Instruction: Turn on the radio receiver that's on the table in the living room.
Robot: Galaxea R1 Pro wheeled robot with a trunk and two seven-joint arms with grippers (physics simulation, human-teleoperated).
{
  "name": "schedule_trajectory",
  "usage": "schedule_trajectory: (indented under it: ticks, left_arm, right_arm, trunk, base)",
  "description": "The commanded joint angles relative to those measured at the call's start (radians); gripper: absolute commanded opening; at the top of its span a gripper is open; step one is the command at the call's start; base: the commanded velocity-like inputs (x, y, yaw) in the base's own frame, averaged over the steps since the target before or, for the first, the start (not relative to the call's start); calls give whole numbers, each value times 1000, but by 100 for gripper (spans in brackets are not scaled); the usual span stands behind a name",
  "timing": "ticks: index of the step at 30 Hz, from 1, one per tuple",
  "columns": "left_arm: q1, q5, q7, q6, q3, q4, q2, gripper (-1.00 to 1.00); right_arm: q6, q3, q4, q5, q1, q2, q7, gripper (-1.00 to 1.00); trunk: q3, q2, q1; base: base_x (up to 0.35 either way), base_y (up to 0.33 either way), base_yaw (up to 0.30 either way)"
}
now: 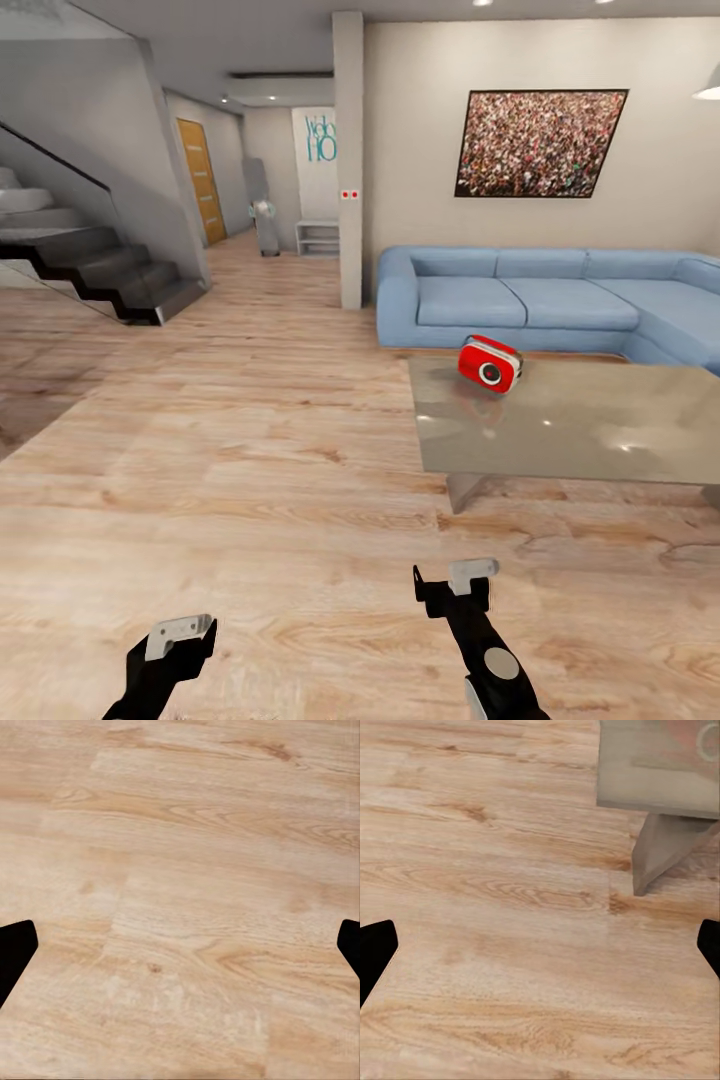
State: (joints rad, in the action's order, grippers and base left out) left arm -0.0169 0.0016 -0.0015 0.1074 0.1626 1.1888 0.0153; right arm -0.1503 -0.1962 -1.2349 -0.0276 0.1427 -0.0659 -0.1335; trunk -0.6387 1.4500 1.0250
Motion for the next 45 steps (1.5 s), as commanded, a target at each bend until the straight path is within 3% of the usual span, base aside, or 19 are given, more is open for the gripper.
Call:
schedule_trajectory:
  ticks: [1,26,45]
  left_arm:
    - [0,0,0,0,0,0,0,100]
    - [0,0,0,0,0,0,0,100]
    - [0,0,0,0,1,-4,0,100]
  right_arm:
    - [0,0,0,0,0,0,0,100]
    - [0,0,0,0,0,0,0,100]
    - [0,0,0,0,0,0,0,100]
  trunk:
    - [-1,0,0]
    - [-17,0,0]
    - [-17,0,0]
  base:
    - [0,0,258]
    - [11,0,219]
    - [309,0,3]
